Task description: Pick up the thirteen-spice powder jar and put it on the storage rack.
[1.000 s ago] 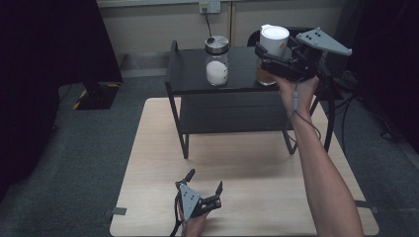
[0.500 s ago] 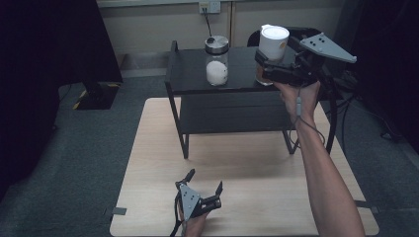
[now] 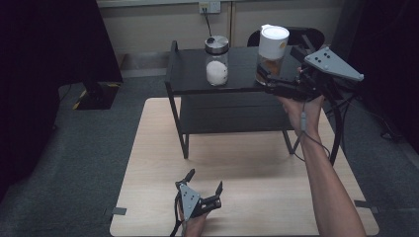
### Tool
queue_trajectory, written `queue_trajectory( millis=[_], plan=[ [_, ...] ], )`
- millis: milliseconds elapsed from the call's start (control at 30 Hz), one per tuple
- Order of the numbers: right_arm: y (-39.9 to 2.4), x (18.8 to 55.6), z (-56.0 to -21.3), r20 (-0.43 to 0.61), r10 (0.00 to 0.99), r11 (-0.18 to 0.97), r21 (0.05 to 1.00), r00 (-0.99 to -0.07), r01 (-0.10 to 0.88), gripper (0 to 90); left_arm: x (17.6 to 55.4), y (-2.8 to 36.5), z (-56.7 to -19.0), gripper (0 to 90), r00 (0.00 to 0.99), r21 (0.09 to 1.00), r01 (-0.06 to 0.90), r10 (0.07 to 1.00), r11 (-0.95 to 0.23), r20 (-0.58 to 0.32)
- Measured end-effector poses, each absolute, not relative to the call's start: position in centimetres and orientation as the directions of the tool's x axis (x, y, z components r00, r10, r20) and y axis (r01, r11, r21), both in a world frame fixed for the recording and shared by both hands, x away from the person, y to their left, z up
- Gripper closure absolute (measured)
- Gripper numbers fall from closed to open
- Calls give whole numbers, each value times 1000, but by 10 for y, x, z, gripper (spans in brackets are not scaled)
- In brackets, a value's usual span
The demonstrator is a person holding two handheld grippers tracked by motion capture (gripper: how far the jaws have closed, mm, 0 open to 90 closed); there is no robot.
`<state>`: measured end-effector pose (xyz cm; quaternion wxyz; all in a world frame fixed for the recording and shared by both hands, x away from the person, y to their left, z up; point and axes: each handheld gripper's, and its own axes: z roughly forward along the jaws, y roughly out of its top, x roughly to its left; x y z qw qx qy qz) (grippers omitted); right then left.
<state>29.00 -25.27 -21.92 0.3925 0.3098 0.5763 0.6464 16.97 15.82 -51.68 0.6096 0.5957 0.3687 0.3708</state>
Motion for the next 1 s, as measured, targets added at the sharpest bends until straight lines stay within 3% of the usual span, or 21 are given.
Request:
queue_trajectory(
  millis=[1000],
  plan=[
    [-269,252,-279,-38,857,-58,984,-514,-171,0,170,158,-517,7,453,1000,-13,891,15,-8]
  ],
)
